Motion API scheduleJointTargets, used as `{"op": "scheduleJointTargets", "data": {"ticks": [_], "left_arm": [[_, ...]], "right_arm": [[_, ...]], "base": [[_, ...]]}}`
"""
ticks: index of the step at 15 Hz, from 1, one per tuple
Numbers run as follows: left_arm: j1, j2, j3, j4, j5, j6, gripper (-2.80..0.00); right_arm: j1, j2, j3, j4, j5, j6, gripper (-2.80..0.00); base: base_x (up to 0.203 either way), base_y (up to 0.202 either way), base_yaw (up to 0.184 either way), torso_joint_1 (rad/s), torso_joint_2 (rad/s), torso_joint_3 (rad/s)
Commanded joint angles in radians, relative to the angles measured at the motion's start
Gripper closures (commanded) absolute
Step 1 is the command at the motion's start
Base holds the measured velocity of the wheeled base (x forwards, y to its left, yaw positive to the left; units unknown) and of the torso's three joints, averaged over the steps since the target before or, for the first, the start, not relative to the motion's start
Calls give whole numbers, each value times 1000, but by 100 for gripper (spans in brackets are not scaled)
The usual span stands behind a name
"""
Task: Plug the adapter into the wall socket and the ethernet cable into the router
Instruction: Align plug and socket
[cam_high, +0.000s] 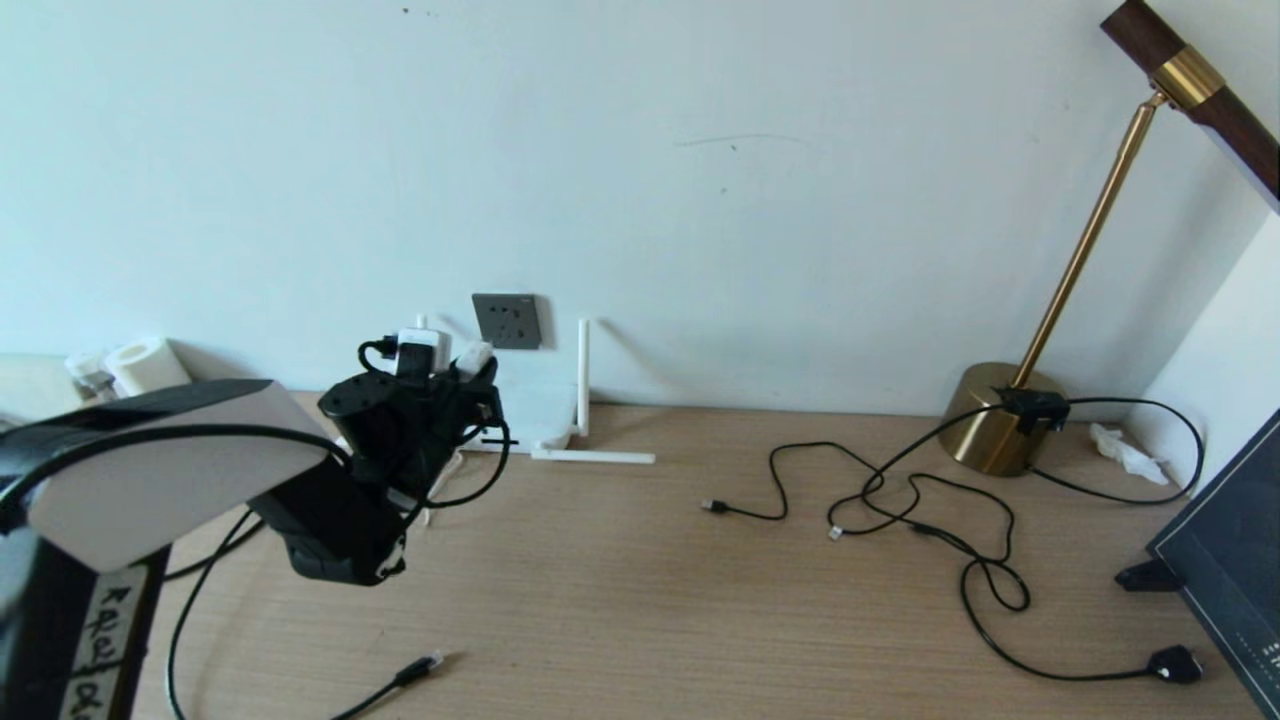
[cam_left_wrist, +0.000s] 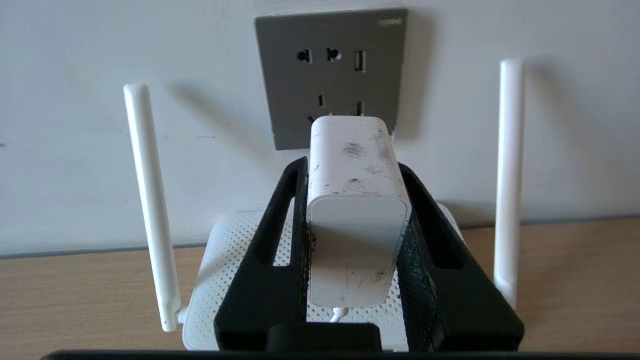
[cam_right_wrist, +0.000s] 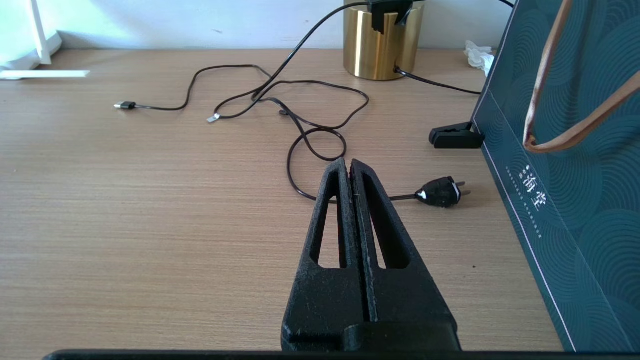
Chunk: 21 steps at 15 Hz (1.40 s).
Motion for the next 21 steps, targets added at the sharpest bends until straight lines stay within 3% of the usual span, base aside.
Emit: {"op": "scheduleJointTargets", "data": {"ticks": [1,21], "left_arm": [[0,22,-23,-8,3,-4,0],[9,58,-138,30,19,-27,0]], "right_arm": [[0,0,0,0,0,0,0],[0,0,0,0,0,0,0]], "base": [[0,0,0,0,0,0],[0,0,0,0,0,0]]}}
